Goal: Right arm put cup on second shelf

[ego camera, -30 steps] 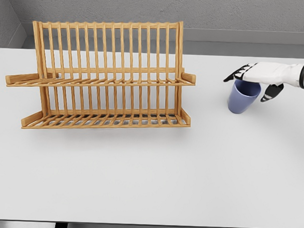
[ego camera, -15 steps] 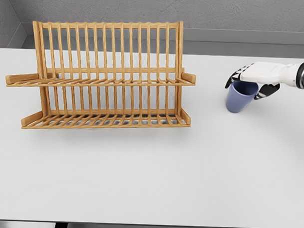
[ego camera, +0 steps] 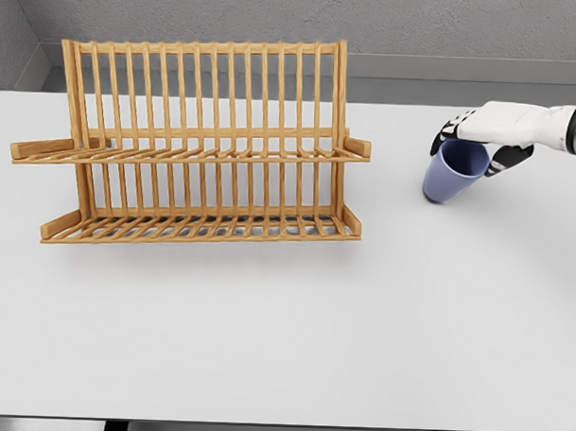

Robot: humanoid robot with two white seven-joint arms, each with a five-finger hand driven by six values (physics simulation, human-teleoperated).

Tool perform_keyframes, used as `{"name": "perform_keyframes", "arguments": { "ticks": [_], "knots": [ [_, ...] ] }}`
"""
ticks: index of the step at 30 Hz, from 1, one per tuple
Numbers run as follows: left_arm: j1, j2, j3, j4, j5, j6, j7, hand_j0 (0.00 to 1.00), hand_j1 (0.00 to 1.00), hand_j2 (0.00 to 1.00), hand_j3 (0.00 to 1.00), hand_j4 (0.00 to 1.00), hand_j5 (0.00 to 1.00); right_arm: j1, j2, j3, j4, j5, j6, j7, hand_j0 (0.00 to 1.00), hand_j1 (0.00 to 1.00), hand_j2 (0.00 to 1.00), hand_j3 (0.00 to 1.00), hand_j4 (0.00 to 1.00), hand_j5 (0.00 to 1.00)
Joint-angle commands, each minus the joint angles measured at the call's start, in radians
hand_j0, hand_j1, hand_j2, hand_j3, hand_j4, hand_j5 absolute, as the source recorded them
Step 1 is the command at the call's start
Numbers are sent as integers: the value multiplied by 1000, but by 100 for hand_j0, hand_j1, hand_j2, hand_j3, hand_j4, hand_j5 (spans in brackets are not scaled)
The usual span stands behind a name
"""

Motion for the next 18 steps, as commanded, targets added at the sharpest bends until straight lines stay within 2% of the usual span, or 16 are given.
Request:
{"name": "perform_keyframes", "arguments": {
  "ticks": [1,11,13,18],
  "knots": [
    [0,0,0,0,0,1,0,100,100,100,100,100,100,0,-1,-2,-2,-7,3,-1,65,65,65,65,65,65],
    [0,0,0,0,0,1,0,100,100,100,100,100,100,-31,-2,-5,-5,-14,3,-1,65,65,65,65,65,65],
    [0,0,0,0,0,-1,0,100,100,100,100,100,100,-23,-1,-44,-5,-14,3,-1,64,64,64,64,64,64],
    [0,0,0,0,0,1,0,100,100,100,100,100,100,-28,-1,-50,-5,-14,3,-1,64,64,64,64,64,64]
  ]
}}
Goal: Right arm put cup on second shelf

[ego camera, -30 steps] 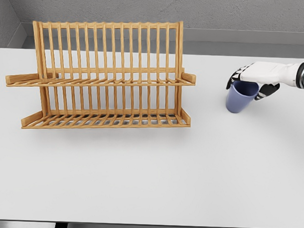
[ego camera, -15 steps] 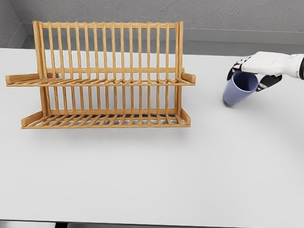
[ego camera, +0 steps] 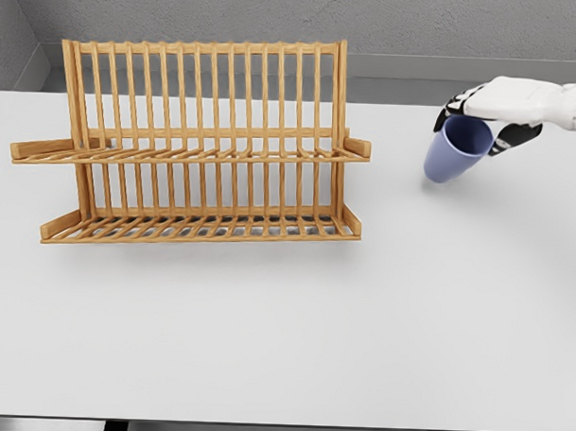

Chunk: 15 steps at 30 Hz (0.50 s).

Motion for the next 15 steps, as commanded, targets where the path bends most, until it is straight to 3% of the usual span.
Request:
{"name": "perform_keyframes", "arguments": {
  "ticks": [1,4,15],
  "knots": [
    [0,0,2,0,0,-1,0,100,100,100,100,100,100,2,-1,-19,-6,-5,3,0,64,64,64,64,64,64],
    [0,0,0,0,0,1,0,100,100,100,100,100,100,-3,-2,-29,-56,-5,3,0,64,64,64,64,64,64],
    [0,0,0,0,0,1,0,100,100,100,100,100,100,5,-30,-140,-130,-5,3,0,64,64,64,64,64,64]
  ]
}}
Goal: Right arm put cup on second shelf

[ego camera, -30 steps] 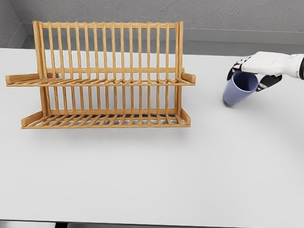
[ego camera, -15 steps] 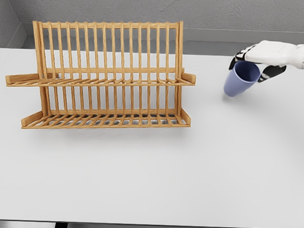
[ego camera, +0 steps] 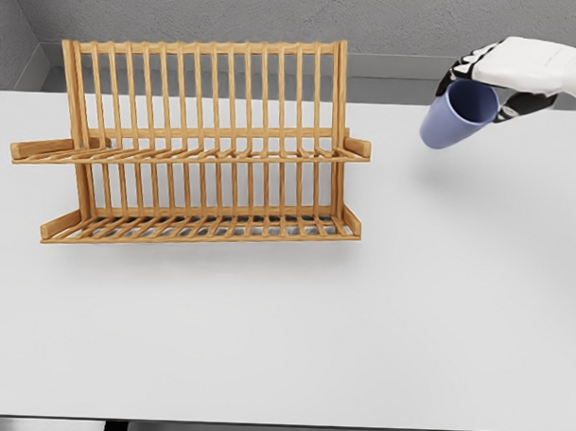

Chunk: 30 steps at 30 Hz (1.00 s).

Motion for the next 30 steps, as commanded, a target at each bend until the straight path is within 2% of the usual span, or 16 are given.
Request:
{"name": "perform_keyframes", "arguments": {
  "ticks": [1,7,10,15,30],
  "knots": [
    [0,0,1,0,0,1,0,100,100,100,100,100,100,0,-12,-29,-26,-6,3,0,64,64,64,64,64,64],
    [0,0,0,0,0,-1,0,100,100,100,100,100,100,0,-33,-41,-89,-6,3,0,64,64,64,64,64,64],
    [0,0,0,0,0,1,0,100,100,100,100,100,100,6,-52,-78,-142,-6,3,0,64,64,64,64,64,64],
    [0,0,0,0,0,-1,0,100,100,100,100,100,100,9,-52,-77,-242,-6,3,0,65,65,65,65,65,65],
    [0,0,0,0,0,-1,0,100,100,100,100,100,100,17,-38,-66,-412,-6,3,0,65,65,65,65,65,65]
  ]
}}
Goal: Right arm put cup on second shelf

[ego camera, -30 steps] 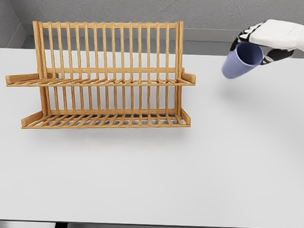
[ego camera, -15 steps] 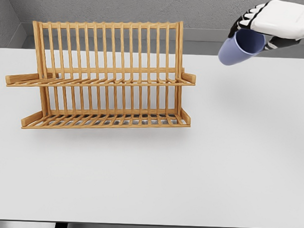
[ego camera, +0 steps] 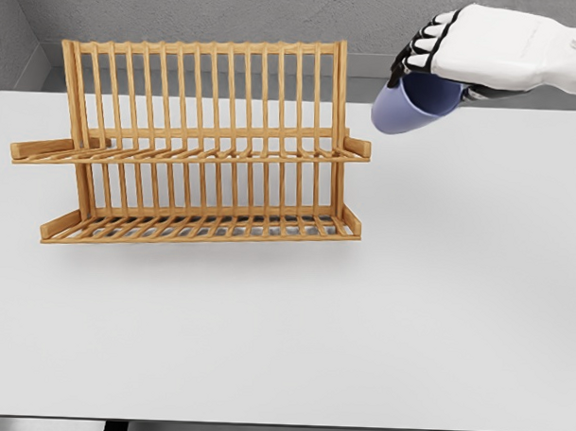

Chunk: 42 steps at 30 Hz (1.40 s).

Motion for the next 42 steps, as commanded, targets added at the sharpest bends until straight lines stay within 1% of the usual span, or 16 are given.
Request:
{"name": "perform_keyframes", "arguments": {
  "ticks": [1,6,13,18,20,23,28,35,36,37,38,39,40,42],
  "knots": [
    [0,0,0,0,0,-1,0,100,100,100,100,100,100,0,3,5,-28,-4,3,-1,65,65,65,65,65,65],
    [0,0,2,0,0,1,0,100,100,100,100,100,100,-6,21,5,-68,-4,3,-1,65,65,65,65,65,65],
    [0,0,0,0,0,-1,0,100,100,100,100,100,100,-15,51,5,-81,-2,3,-1,65,65,65,65,65,65],
    [0,0,0,0,0,1,0,100,100,100,100,100,100,-25,72,5,-100,-2,3,-1,65,65,65,65,65,65],
    [0,0,0,0,0,1,0,100,100,100,100,100,100,-25,74,7,-123,-4,3,-1,65,65,65,65,65,65],
    [0,0,0,0,0,-1,0,100,100,100,100,100,100,-23,74,19,-122,-2,3,-1,65,65,65,65,65,65],
    [0,0,0,0,0,1,0,100,100,100,100,100,100,-21,74,65,-120,8,3,-1,65,65,65,65,65,65],
    [0,0,0,0,0,-1,0,100,100,100,100,100,100,-20,75,88,-117,10,3,-1,66,66,66,66,66,66],
    [0,0,0,0,0,1,0,100,100,100,100,100,100,-20,75,88,-117,10,3,-1,69,69,69,69,69,69],
    [0,0,0,0,0,1,0,100,100,100,100,100,100,-20,80,90,-117,10,3,-1,69,69,69,69,69,69],
    [0,0,0,0,0,1,0,100,100,100,100,100,100,-21,81,94,-117,8,3,-1,93,93,93,93,93,93],
    [0,0,0,0,0,-1,0,100,100,100,100,100,100,-20,81,96,-117,8,3,-1,100,100,100,100,100,100],
    [0,0,0,0,0,-1,0,100,100,100,100,100,100,-21,80,94,-116,8,3,-1,100,100,100,100,100,100],
    [0,0,0,0,0,1,0,100,100,100,100,100,100,-26,75,57,-113,2,3,-1,100,100,100,100,100,100]
  ]
}}
